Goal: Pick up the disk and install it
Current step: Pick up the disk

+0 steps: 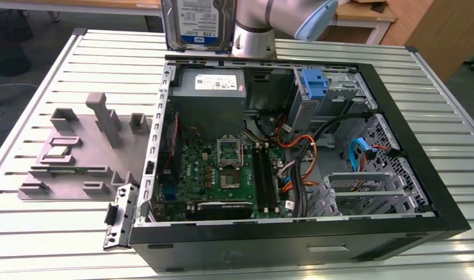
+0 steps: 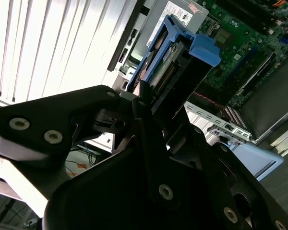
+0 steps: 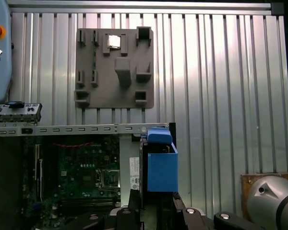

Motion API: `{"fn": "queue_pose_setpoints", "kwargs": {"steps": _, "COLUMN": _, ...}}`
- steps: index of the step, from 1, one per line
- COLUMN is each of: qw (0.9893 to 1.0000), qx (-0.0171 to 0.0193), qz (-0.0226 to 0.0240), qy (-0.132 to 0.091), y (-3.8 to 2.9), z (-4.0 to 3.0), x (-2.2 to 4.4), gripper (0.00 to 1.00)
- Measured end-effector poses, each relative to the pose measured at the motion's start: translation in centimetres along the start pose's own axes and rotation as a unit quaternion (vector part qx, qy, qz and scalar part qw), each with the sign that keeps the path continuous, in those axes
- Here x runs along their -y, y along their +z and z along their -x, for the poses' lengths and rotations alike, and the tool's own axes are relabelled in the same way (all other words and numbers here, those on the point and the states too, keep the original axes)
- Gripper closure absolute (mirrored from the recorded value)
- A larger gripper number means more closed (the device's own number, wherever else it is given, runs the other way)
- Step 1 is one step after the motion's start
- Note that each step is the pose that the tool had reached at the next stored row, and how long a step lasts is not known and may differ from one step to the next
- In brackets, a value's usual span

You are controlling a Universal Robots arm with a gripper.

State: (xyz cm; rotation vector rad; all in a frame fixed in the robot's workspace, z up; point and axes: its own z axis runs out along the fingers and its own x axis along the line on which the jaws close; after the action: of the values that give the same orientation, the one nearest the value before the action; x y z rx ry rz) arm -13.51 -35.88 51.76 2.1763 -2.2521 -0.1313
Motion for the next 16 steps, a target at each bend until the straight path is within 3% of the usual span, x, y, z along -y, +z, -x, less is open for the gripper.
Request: {"fn": "queue_pose_setpoints", "kwargs": {"steps": 16, "qw": 1.0, "qx": 0.0029, "qz": 0.0001, "qy": 0.0, "y": 0.52, "z": -5.99, "x": 0.34, "gripper": 0.65}}
